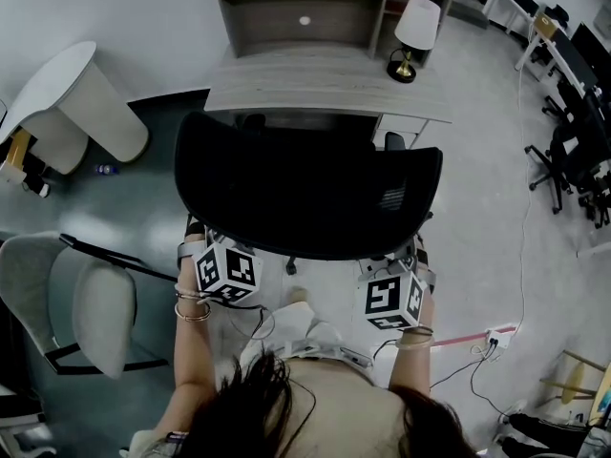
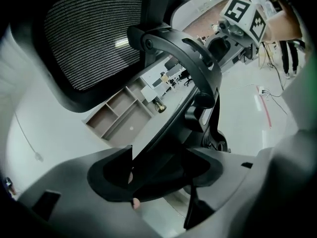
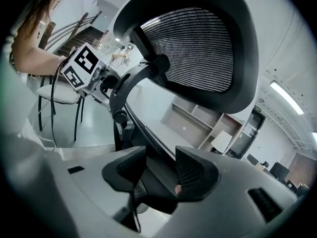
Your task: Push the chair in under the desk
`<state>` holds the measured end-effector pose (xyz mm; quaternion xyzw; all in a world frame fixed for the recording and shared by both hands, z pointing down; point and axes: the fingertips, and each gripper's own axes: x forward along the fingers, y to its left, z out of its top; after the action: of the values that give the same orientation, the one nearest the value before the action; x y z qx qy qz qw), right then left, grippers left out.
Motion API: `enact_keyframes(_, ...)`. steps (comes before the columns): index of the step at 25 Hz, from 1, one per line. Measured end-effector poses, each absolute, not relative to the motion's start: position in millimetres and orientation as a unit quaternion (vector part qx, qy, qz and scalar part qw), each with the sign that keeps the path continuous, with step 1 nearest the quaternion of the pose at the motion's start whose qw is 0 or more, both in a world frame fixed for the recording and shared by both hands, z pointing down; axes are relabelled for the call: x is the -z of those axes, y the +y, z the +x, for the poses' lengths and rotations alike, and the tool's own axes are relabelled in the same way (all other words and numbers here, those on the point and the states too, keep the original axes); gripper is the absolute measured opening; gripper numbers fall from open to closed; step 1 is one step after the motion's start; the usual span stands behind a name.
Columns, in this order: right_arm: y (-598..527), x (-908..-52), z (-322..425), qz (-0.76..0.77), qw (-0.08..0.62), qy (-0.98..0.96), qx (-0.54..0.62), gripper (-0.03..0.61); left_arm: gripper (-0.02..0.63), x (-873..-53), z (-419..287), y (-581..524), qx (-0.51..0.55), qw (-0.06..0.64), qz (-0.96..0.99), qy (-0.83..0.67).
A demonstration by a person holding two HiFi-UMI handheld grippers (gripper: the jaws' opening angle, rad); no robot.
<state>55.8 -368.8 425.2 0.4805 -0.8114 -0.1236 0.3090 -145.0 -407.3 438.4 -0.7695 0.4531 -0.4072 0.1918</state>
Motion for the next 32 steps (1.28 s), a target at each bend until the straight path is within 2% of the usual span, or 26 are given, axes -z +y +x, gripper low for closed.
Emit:
enact_keyframes(9, -368, -425, 57, 0.497, 0.311, -0.799, 0.130, 0.189, 0.290, -436, -147, -405, 0.424, 0.184, -0.742, 0.485)
enact_keyframes(15, -364, -423, 55, 0.493, 0.297, -0.809, 0.122, 0.187, 0.288, -432, -144, -396, 0.386, 0.142, -0.759, 0.506)
enact_keyframes(26, -347, -422, 62, 0.492, 0.293, -0.812, 0.110, 0.158, 0.284, -447, -144, -360, 0.386, 0.097, -0.758, 0.516)
enact_keyframes(29, -341, -419, 67, 0.498, 0.279, -0.815, 0.098, 0.147, 0.264, -446, -143, -347, 0.371, 0.085, -0.758, 0.530)
enact_keyframes(32, -333, -417, 69, 0.498, 0.270, -0.819, 0.091, 0.138, 0.213, -446, -144, -334, 0.358, 0.079, -0.752, 0.547)
